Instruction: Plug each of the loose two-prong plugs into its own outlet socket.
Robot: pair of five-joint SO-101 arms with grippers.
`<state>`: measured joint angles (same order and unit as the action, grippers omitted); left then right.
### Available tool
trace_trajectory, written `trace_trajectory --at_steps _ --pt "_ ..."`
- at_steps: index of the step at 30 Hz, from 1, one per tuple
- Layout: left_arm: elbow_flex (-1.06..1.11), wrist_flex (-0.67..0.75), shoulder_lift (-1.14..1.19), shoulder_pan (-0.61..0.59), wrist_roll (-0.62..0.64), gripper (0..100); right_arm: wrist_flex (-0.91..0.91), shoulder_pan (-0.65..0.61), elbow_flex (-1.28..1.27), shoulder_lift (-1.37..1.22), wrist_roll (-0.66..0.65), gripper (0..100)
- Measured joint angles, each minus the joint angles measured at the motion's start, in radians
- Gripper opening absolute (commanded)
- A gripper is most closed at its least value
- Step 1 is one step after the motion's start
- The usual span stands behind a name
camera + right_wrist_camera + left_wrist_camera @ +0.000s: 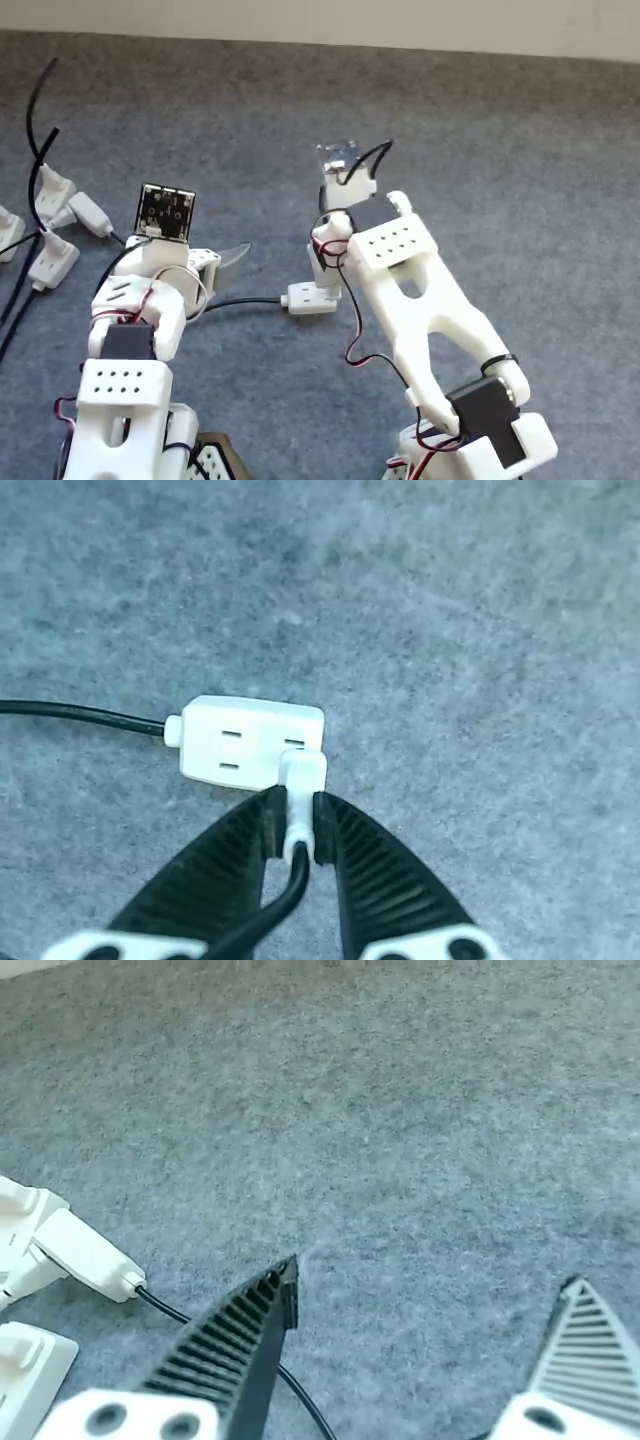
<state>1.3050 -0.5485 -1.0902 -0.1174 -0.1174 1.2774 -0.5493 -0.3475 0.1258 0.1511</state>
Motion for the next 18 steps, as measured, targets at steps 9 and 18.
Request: trace_trajectory --at_steps 9,18 --pt "0.000 0.000 0.000 0.000 0.000 38 -0.009 -0.003 0.005 0.000 0.009 0.5" --pt "0.000 0.000 0.000 0.000 0.000 38 -0.031 -0.011 0.025 -0.051 0.015 0.5"
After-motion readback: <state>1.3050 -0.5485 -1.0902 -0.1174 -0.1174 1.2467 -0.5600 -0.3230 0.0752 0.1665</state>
